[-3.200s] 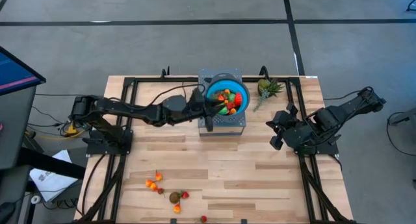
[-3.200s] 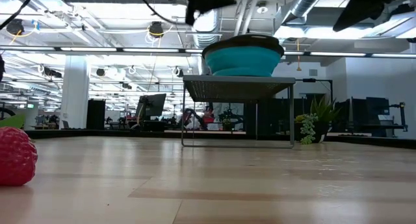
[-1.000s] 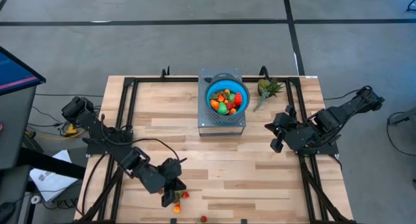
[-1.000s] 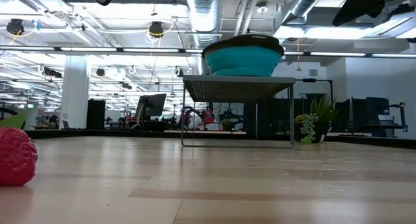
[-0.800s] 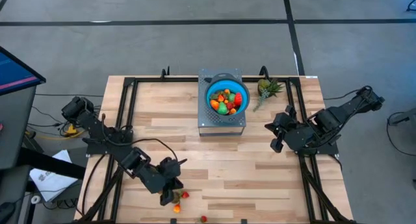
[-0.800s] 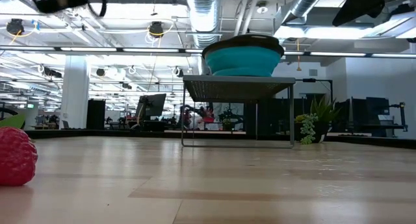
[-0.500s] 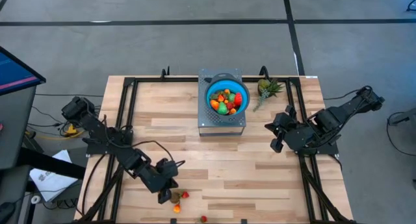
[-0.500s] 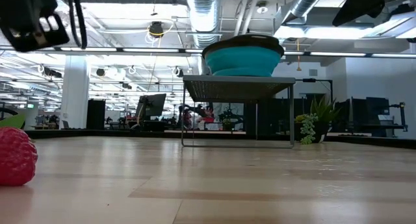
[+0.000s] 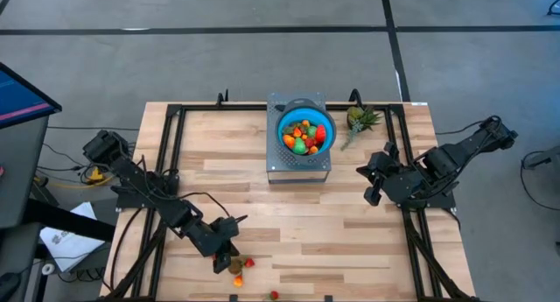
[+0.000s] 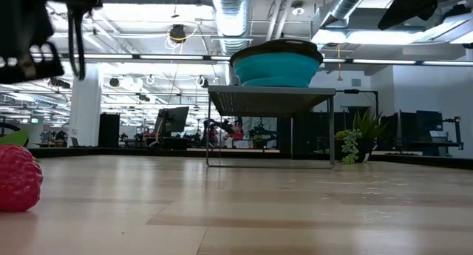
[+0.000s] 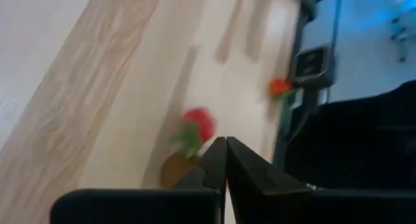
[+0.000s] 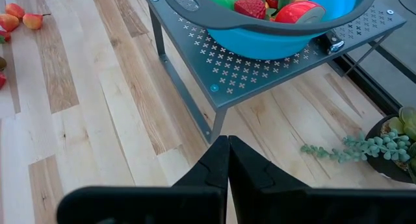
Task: Pick & Place Fruit
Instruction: Put the middle strawberry into the strainer bowl
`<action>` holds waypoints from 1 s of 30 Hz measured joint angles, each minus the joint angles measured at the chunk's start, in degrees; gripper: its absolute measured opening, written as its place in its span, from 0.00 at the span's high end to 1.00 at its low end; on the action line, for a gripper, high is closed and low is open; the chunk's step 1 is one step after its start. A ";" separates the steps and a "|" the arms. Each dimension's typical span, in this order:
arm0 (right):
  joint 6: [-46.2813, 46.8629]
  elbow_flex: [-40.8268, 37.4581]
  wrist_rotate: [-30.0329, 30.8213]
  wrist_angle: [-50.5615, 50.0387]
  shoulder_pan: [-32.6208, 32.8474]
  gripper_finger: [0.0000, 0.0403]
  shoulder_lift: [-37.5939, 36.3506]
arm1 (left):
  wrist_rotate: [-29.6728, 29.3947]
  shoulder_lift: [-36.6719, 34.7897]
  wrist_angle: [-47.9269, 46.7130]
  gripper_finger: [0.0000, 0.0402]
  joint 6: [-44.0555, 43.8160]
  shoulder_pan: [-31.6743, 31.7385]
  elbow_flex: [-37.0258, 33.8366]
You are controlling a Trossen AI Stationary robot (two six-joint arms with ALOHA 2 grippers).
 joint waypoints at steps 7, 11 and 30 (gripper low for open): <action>-0.01 0.00 0.00 0.00 0.00 1.00 0.00 | -6.84 0.12 0.21 1.00 0.75 0.00 3.77; 0.00 0.00 0.00 0.00 0.00 1.00 -0.02 | -8.47 2.73 -0.13 1.00 1.22 0.00 8.05; -0.62 0.00 0.01 -0.50 0.00 1.00 -0.01 | -4.88 20.35 -23.44 1.00 12.34 -2.31 26.36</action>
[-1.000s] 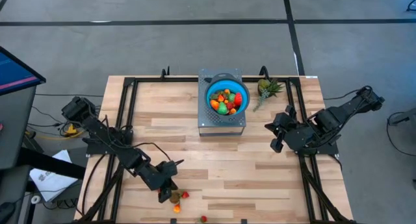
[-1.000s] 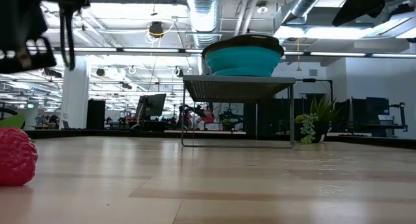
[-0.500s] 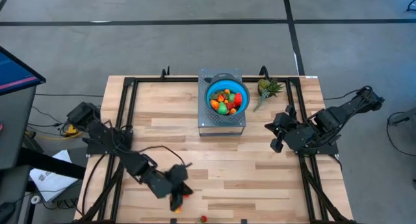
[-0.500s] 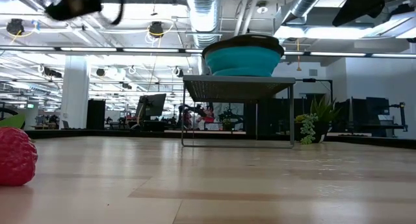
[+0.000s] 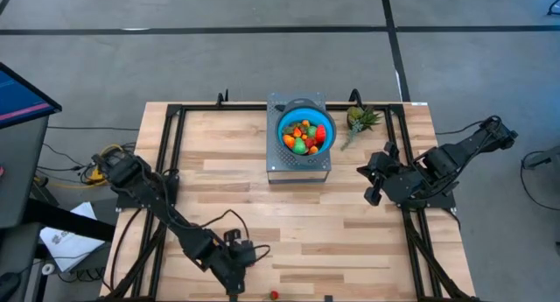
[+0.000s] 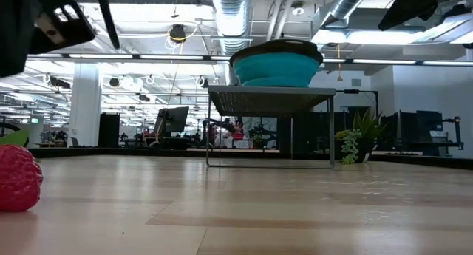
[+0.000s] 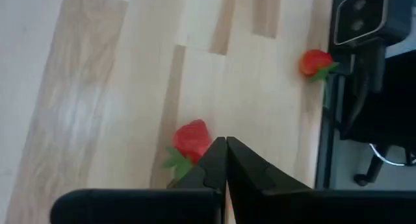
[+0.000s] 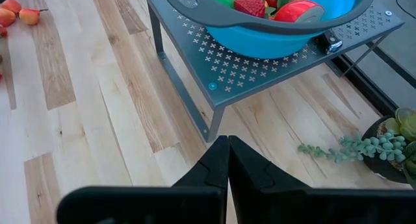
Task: Pick & Place Fruit
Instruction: Put the middle strawberry into the strainer bowl
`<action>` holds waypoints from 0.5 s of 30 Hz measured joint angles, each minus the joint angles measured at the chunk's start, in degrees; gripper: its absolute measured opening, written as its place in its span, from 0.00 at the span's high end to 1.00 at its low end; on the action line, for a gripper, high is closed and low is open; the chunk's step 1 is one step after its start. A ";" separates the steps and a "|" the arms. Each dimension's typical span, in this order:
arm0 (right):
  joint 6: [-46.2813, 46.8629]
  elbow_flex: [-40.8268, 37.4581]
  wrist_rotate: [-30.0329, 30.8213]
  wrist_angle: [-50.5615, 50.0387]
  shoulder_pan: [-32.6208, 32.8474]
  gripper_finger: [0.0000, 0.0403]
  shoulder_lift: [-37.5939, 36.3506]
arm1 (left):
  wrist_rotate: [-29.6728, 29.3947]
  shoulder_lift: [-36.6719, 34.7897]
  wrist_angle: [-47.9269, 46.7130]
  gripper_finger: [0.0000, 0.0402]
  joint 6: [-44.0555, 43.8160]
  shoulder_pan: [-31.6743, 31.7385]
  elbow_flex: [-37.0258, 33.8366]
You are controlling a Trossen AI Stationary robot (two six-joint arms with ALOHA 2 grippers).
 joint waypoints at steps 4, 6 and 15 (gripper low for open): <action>0.00 0.00 -0.01 -0.02 0.00 1.00 0.01 | -0.06 0.00 -0.08 0.99 0.22 0.63 -0.24; 0.00 0.00 -0.01 -0.02 0.00 1.00 -0.01 | -0.18 0.00 -0.10 0.99 1.53 1.06 -0.24; 0.00 0.00 -0.01 -0.37 0.00 1.00 -0.01 | -0.06 -0.02 -0.12 0.81 7.19 2.67 -0.26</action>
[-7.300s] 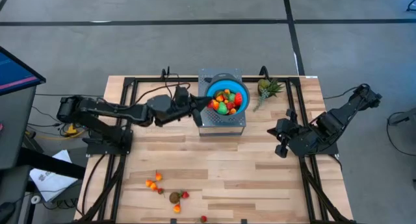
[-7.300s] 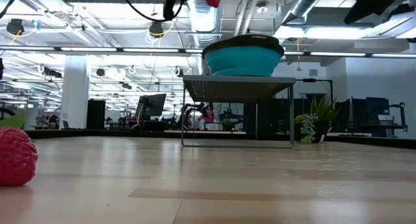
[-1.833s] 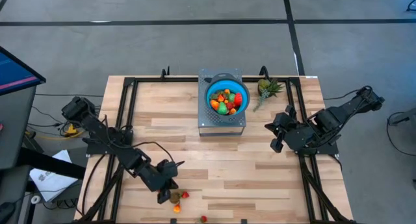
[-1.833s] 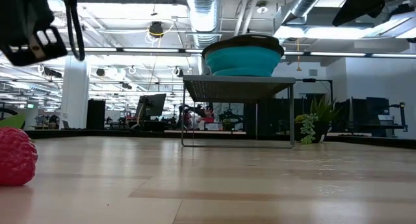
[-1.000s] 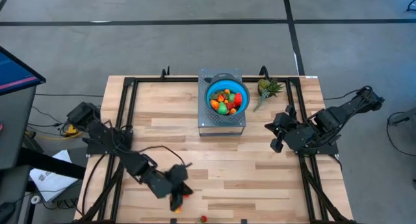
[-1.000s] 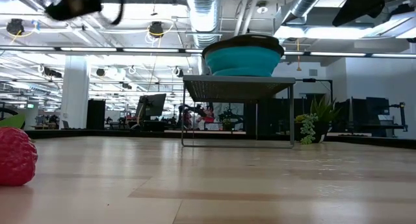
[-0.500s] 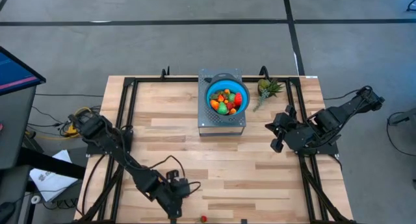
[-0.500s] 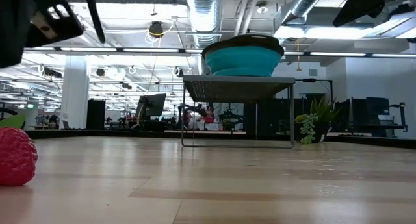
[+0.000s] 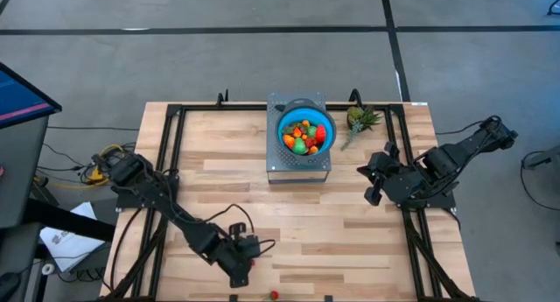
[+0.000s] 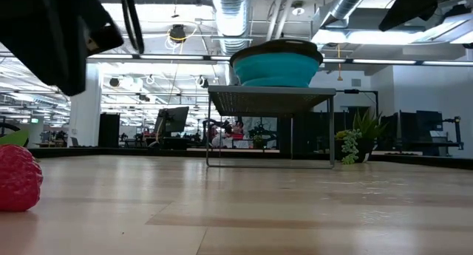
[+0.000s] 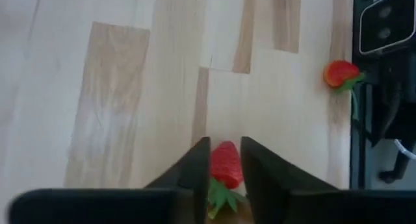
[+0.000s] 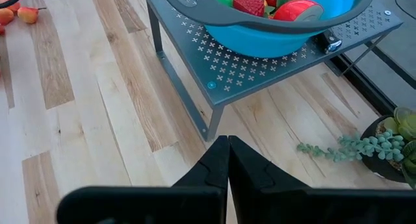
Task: Pick & Place Fruit
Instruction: Put the middle strawberry into the strainer bowl
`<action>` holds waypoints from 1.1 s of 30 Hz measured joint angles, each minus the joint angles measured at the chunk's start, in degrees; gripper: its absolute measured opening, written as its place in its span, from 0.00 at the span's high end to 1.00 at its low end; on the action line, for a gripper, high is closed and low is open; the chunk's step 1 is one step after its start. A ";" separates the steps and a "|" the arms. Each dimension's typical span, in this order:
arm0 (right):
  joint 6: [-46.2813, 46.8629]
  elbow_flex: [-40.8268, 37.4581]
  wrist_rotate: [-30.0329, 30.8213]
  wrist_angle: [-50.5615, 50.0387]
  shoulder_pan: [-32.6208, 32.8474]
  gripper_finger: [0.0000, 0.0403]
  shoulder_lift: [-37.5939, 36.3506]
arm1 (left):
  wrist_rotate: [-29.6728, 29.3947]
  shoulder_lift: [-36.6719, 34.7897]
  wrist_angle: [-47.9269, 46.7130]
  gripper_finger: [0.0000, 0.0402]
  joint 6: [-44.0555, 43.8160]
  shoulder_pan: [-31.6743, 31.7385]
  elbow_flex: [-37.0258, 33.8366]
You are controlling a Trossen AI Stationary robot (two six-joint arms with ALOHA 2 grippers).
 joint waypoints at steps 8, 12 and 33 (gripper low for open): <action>0.04 0.00 0.00 -3.08 0.00 1.00 0.00 | 2.56 -0.02 -0.09 0.47 6.49 0.89 -0.02; 0.04 0.00 0.00 -3.04 0.00 1.00 0.01 | 2.58 -0.09 -0.14 0.30 6.49 0.89 -0.04; 0.07 0.00 0.00 -3.02 0.00 1.00 0.00 | 3.17 -0.13 3.82 0.23 6.49 0.82 -5.35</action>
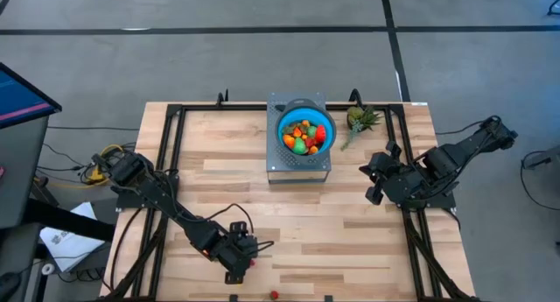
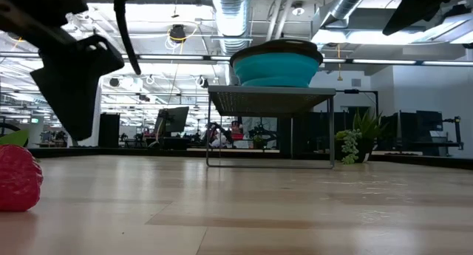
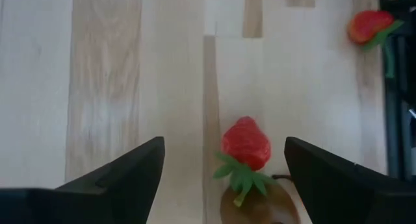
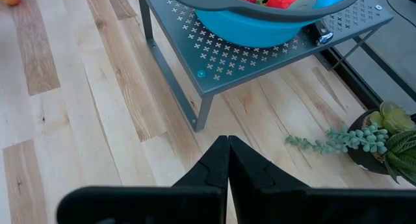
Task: Pick & Place Fruit
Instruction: Put the middle strawberry into the strainer bowl
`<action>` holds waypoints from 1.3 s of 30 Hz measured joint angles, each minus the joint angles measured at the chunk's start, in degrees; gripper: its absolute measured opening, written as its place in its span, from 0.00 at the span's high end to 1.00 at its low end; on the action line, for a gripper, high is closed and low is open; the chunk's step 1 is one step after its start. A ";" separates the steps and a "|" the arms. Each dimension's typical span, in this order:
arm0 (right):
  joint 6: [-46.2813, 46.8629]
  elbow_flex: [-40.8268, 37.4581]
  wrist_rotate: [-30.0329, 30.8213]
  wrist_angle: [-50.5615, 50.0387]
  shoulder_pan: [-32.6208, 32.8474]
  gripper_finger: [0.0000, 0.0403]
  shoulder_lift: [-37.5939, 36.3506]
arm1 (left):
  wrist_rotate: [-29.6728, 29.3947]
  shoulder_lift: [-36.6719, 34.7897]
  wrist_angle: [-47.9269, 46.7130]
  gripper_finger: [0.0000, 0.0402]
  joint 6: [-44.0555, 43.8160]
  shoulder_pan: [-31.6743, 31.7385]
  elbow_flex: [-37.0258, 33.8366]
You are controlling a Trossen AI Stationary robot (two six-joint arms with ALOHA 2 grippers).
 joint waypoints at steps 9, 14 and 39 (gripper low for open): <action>0.11 0.00 0.00 0.59 0.00 1.00 0.00 | 0.00 0.00 1.99 0.23 -0.02 0.00 -1.27; 0.11 0.00 0.00 0.65 0.00 1.00 0.01 | 0.02 0.00 2.84 0.23 -0.02 0.00 -1.23; 0.07 0.00 0.00 0.70 0.00 1.00 0.01 | 0.09 0.02 7.36 0.23 -0.02 0.00 -1.21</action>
